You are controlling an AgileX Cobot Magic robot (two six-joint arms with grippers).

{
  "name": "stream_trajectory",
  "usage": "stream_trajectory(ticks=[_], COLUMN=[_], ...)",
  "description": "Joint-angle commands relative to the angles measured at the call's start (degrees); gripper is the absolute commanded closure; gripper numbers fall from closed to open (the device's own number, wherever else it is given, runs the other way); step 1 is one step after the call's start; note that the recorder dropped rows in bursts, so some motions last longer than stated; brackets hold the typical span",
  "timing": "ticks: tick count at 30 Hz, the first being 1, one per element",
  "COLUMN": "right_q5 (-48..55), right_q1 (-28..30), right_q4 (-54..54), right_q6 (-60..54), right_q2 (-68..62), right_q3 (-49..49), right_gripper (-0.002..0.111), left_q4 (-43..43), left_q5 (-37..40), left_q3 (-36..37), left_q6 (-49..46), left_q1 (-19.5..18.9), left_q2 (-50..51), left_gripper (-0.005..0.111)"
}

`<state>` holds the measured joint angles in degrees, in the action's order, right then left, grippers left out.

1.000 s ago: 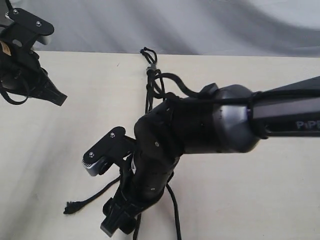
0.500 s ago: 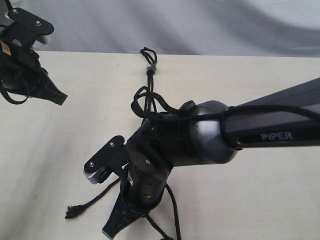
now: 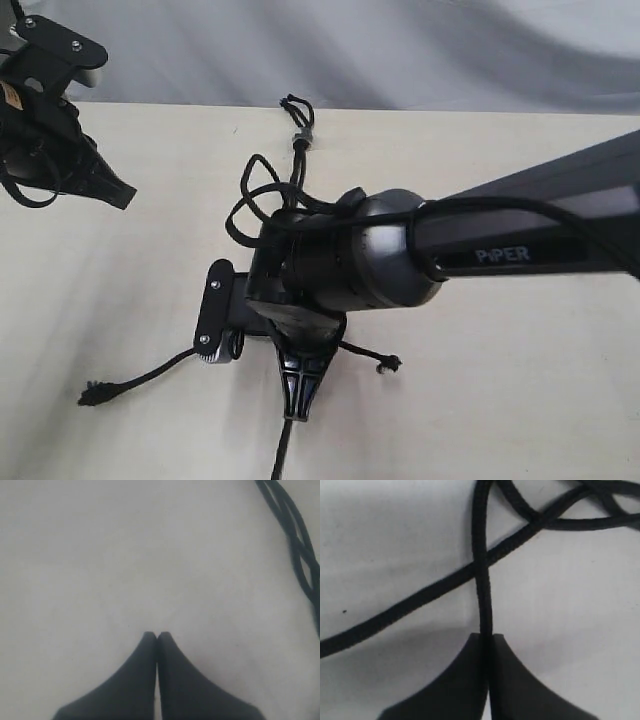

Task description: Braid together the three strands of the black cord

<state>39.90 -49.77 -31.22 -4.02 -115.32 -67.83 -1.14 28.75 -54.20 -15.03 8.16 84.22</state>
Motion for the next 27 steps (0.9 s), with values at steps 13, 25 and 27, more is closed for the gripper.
stream_trajectory(ticks=[13,25,27], right_q5=[4.8,8.2,8.2], right_q1=[-3.0,3.0,3.0], right_q4=[25.8,25.4,25.2], right_q6=[-21.0,-20.2,-19.9], right_q2=[2.7,3.7,3.1], right_q3=[-0.1,-0.1,-0.1], right_gripper=[0.106,0.106,0.106], left_q4=[0.3,0.4,0.4], left_q5=[-0.2,-0.2,-0.2], left_q3=[0.3,0.3,0.3], left_q6=[0.5,0.5,0.5], left_q1=[-0.2,-0.2,-0.2], left_q2=[-0.5,-0.5,-0.5], left_gripper=[0.106,0.106,0.106])
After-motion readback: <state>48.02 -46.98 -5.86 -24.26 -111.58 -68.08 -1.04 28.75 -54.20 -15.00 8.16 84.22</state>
